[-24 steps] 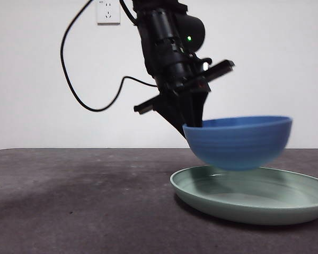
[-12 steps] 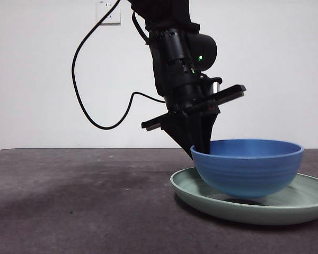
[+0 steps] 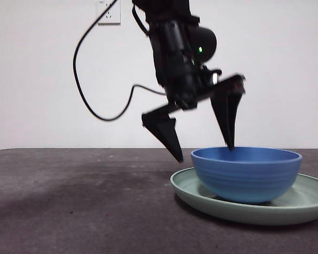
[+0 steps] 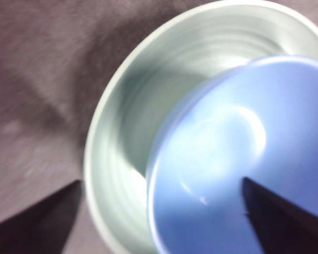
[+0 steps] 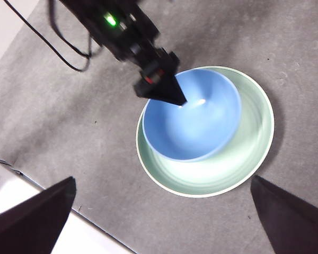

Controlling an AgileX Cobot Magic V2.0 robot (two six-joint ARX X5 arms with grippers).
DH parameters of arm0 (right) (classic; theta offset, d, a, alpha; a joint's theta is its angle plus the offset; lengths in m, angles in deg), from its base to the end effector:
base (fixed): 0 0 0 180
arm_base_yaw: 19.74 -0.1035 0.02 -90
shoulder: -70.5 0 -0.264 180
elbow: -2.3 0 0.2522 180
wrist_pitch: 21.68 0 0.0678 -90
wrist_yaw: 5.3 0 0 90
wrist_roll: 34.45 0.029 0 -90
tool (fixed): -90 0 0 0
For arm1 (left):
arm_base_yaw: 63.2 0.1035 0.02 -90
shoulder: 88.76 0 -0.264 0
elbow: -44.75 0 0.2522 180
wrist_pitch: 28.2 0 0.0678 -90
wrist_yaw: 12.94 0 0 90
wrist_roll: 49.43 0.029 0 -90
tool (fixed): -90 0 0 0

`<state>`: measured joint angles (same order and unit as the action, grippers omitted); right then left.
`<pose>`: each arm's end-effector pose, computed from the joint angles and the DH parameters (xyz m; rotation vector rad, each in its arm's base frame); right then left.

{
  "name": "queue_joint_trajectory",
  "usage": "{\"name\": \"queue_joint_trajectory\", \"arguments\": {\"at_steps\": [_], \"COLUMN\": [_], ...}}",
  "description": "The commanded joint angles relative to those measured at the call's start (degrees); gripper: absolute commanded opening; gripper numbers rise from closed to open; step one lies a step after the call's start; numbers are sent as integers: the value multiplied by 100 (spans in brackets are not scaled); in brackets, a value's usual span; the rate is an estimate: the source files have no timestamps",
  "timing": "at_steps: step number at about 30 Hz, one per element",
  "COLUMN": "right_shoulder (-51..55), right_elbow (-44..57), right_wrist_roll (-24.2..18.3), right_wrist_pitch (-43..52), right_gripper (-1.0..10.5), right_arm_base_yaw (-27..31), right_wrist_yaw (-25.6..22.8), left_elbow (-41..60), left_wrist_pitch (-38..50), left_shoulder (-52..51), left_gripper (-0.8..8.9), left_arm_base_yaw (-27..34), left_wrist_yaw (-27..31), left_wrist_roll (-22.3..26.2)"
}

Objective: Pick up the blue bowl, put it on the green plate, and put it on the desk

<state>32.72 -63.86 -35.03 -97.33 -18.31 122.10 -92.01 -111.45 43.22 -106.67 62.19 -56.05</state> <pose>0.0953 0.0152 0.3184 0.2693 0.7872 0.5952 0.3338 -0.3267 0.2269 0.2620 1.4203 -0.7654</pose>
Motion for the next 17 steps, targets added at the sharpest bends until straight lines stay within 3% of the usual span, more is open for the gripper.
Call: {"name": "queue_joint_trajectory", "arguments": {"at_steps": [1, 4, 9, 17], "right_shoulder": [-20, -20, -20, -24], "right_elbow": [-94, -94, -94, -94], "right_wrist_roll": [57, 55, 52, 55], "right_wrist_pitch": [55, 55, 57, 101], "right_gripper": [610, 610, 610, 610], "right_arm_base_yaw": [-13, -13, -13, -13], "right_wrist_yaw": [9, 9, 9, 7], "left_elbow": [-640, -1303, -1309, -81], "left_wrist_pitch": [-568, -1241, -1375, -1353], "left_shoulder": [144, 63, -1003, -3324], "left_gripper": [533, 533, 533, 531], "left_arm_base_yaw": [94, 280, 409, 826], "left_wrist_yaw": [7, 4, 7, 9], "left_wrist_roll": [321, 463, 557, 1106]}}
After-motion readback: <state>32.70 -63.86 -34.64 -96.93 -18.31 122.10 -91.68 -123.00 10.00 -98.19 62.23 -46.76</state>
